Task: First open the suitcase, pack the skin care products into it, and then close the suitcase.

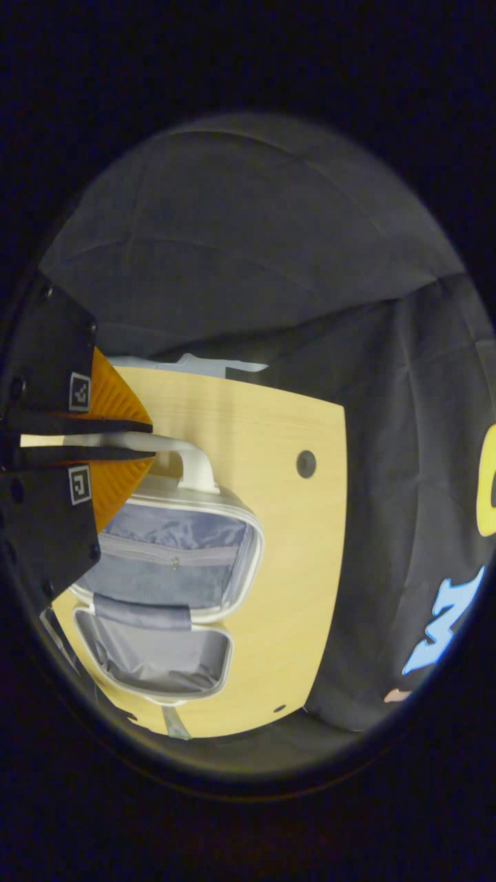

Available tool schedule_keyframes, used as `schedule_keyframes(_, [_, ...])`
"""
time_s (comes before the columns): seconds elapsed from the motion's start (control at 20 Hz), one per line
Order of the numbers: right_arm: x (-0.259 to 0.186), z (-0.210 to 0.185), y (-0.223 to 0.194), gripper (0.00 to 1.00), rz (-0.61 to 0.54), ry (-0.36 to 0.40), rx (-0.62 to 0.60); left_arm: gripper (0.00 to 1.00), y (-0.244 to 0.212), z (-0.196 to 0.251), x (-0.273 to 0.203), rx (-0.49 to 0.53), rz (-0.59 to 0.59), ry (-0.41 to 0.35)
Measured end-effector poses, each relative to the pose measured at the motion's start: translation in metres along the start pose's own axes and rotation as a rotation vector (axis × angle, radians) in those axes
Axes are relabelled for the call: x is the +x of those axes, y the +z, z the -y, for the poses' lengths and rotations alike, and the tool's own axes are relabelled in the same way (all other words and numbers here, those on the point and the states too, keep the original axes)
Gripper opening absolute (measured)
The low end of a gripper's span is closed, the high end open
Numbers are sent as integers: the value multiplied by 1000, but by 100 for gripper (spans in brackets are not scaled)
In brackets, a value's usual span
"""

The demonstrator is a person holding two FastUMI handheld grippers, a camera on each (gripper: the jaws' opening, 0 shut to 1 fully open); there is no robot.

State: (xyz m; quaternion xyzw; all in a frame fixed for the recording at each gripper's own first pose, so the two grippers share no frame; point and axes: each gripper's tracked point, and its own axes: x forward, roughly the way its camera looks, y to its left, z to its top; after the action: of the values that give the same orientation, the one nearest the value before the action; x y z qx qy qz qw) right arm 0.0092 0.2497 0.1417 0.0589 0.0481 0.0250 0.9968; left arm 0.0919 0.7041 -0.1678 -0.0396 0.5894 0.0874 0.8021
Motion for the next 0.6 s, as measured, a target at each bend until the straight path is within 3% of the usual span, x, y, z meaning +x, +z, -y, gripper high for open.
schedule_keyframes(0.35, [6,-17,-9,94,-83,32,3,14,-38,-30,96,-139,4,-53])
schedule_keyframes(0.6, [10,-24,-16,94,-102,37,-14,18,-40,-40,105,-122,26,-42])
